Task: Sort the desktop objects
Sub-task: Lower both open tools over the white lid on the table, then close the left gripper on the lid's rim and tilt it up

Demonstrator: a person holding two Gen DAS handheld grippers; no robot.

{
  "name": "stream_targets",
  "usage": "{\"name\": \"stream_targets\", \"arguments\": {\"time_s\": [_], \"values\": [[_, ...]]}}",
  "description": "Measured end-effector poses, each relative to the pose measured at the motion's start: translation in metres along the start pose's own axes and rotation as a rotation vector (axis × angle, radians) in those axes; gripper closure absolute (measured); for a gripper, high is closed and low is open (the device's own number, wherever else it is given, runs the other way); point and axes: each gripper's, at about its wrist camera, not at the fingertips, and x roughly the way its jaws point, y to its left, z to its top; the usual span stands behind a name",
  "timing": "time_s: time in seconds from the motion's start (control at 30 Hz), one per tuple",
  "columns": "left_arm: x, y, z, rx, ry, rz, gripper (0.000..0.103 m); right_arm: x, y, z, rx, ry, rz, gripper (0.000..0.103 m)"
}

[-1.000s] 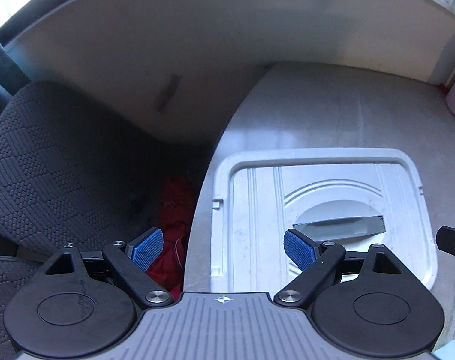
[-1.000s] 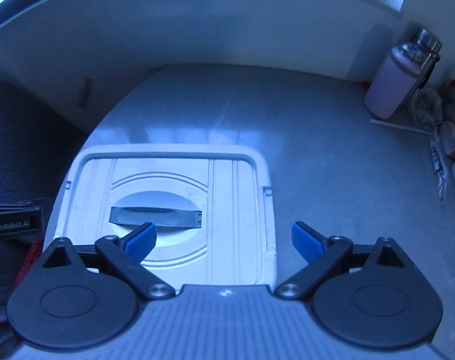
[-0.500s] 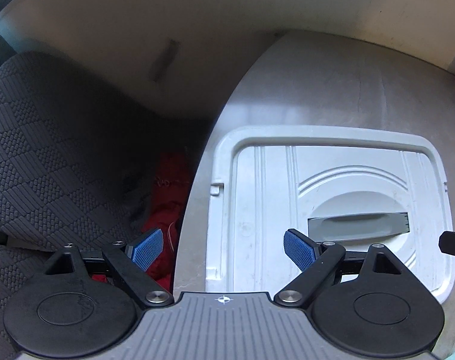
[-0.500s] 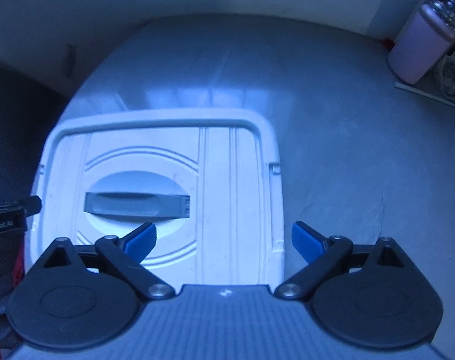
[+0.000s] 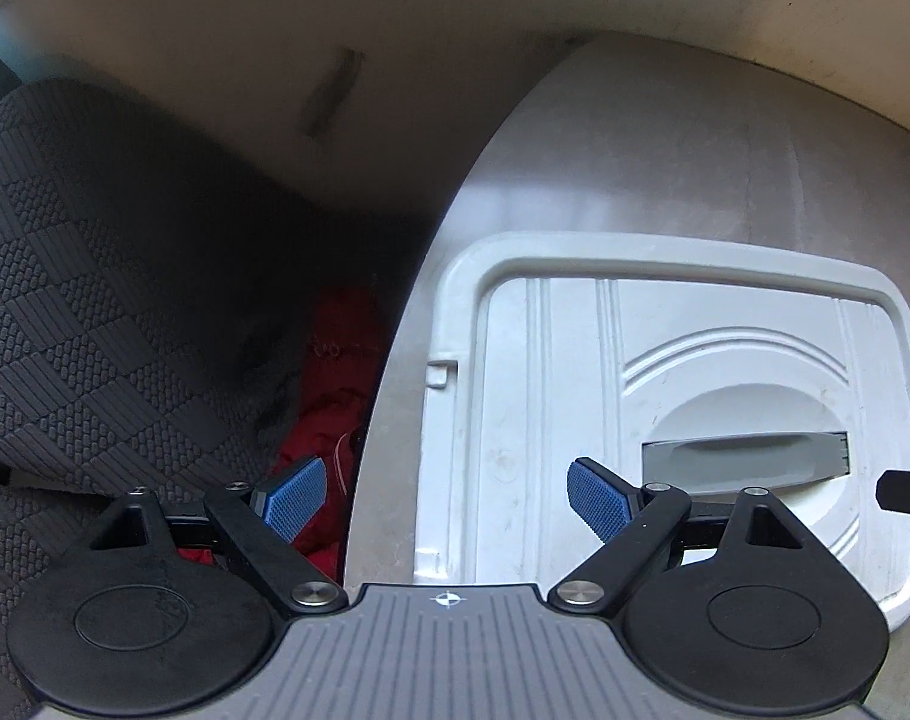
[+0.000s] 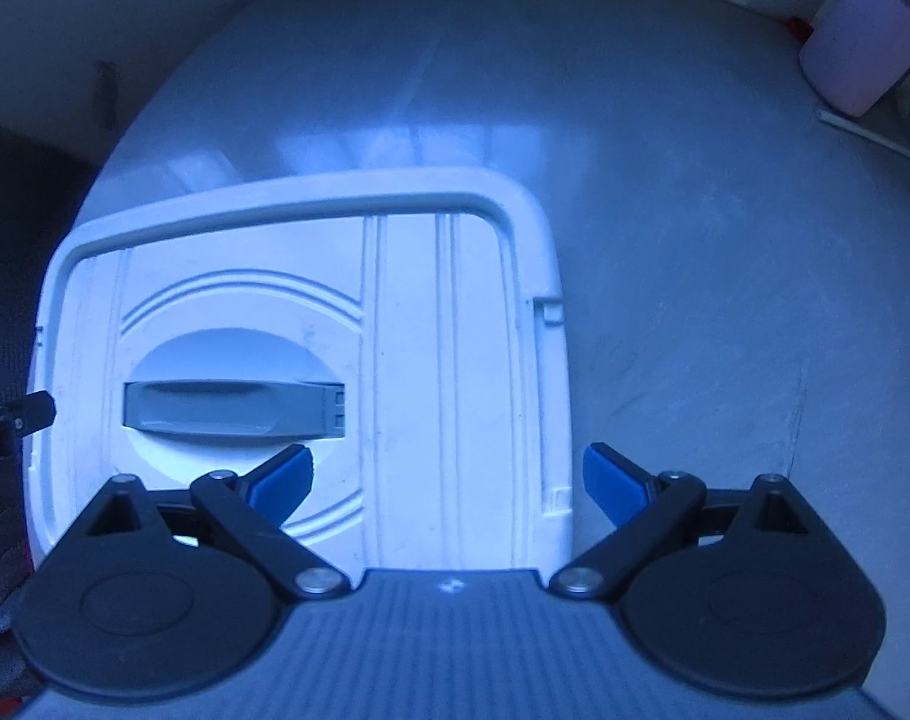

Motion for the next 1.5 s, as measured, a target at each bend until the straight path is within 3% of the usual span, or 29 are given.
{"name": "stream_targets", "arguments": {"time_s": [0.23, 0.6, 0.73, 0.87, 1.0, 1.13, 1.17, 1.23, 1.5], "values": [[0.002, 0.004, -0.001, -0.01, 0.011, -0.006, 0.014, 0.016, -0.012, 0.001, 0.077, 0.058, 0.084, 0.008], [0.013, 0.008, -0.004, -0.016, 0.027, -0.001, 0.014, 0.025, 0.001, -0.003, 0.0, 0.041, -0.012, 0.006], [0.013, 0.009, -0.006, -0.019, 0.033, -0.006, 0.014, 0.027, -0.003, -0.007, 0.011, 0.033, 0.001, 0.006], [0.016, 0.013, -0.004, -0.021, 0.036, -0.004, 0.014, 0.037, -0.015, -0.009, 0.075, 0.071, 0.08, 0.007], [0.017, 0.018, -0.006, -0.032, 0.039, 0.008, 0.014, 0.039, -0.013, -0.011, 0.045, 0.07, 0.078, 0.009], [0.021, 0.022, -0.007, -0.048, 0.045, 0.011, 0.014, 0.034, -0.008, -0.015, -0.01, 0.054, 0.092, 0.03], [0.021, 0.023, -0.007, -0.052, 0.046, 0.011, 0.014, 0.034, -0.007, -0.016, -0.017, 0.05, 0.097, 0.042], [0.021, 0.026, -0.007, -0.058, 0.047, 0.012, 0.014, 0.033, -0.01, -0.015, 0.006, 0.054, 0.139, 0.053], [0.017, 0.041, -0.009, -0.096, 0.045, 0.022, 0.014, 0.037, 0.001, -0.011, -0.024, 0.073, 0.136, 0.053]]}}
